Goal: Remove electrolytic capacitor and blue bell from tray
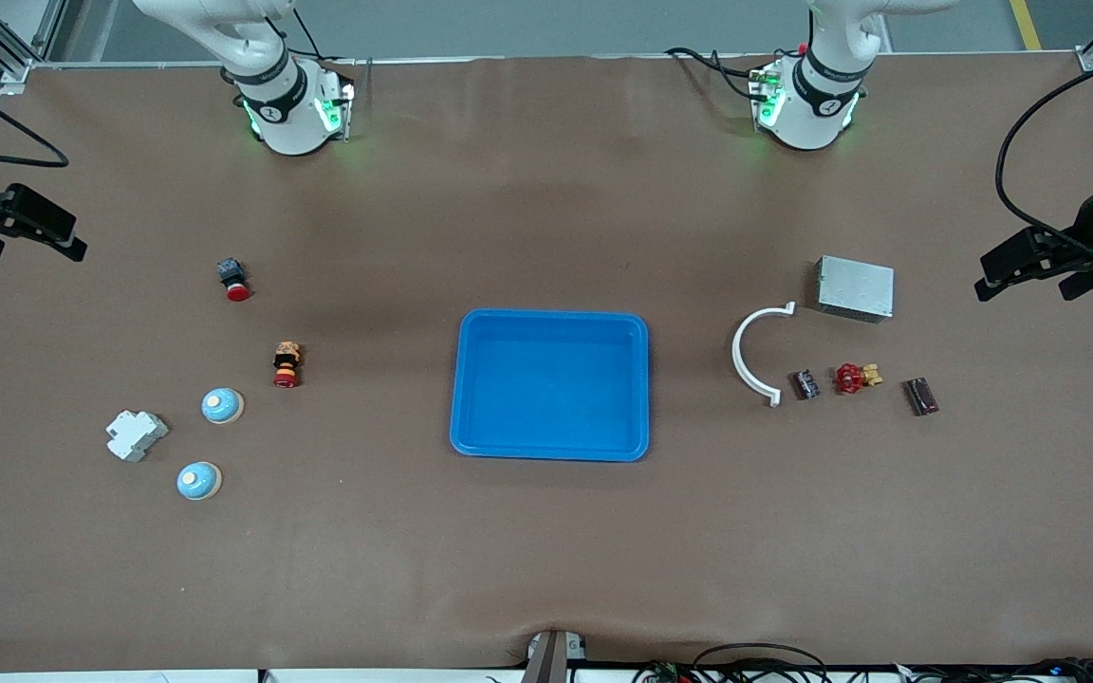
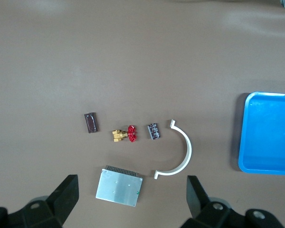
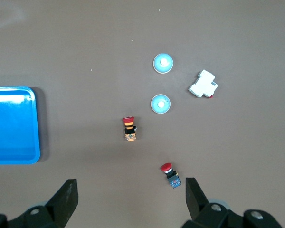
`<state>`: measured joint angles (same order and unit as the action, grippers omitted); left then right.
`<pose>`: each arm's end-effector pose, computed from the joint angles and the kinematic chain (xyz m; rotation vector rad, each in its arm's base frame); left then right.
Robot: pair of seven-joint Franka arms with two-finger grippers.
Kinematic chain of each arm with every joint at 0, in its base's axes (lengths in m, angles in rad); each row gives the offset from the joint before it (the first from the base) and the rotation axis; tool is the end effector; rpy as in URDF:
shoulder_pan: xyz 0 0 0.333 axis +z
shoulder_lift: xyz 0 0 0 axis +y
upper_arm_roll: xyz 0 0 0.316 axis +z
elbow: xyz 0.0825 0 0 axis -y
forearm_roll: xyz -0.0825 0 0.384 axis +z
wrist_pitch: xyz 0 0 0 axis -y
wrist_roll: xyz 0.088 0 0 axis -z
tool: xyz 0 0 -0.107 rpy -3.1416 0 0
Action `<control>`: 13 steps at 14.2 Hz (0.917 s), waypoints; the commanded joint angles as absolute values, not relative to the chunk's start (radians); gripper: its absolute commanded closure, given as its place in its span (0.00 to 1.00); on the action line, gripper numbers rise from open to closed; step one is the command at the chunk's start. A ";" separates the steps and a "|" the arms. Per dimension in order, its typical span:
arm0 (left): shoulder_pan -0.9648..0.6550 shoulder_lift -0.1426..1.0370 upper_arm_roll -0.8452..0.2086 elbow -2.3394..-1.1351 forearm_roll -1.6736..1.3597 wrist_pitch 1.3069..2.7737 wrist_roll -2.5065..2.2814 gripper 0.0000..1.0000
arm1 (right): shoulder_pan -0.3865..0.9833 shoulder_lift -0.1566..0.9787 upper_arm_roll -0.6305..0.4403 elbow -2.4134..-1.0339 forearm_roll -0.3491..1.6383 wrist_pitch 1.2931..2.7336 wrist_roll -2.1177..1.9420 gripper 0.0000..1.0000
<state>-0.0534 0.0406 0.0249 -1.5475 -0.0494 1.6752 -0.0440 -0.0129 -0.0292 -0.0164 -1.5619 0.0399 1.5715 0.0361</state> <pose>0.5772 -0.0216 0.6224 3.0872 0.0285 0.1318 0.5458 -0.0119 0.6449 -3.0989 0.1002 -0.0599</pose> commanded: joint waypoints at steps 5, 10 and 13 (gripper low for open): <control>-0.044 -0.017 0.020 -1.614 -0.054 1.738 -0.048 0.00 | -0.014 -0.038 -0.017 -1.589 0.043 1.600 0.038 0.00; -0.048 -0.011 0.020 -1.601 -0.018 1.738 -0.040 0.00 | -0.017 -0.037 -0.017 -1.594 0.040 1.611 0.038 0.00; -0.049 -0.012 0.021 -1.600 -0.018 1.732 -0.034 0.00 | -0.015 -0.037 -0.017 -1.594 0.040 1.609 0.038 0.00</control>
<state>-0.0512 0.0131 0.0249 -1.5818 -0.0381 1.7262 -0.0415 -0.0129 -0.0274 -0.0172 -1.5833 0.0394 1.6020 0.0359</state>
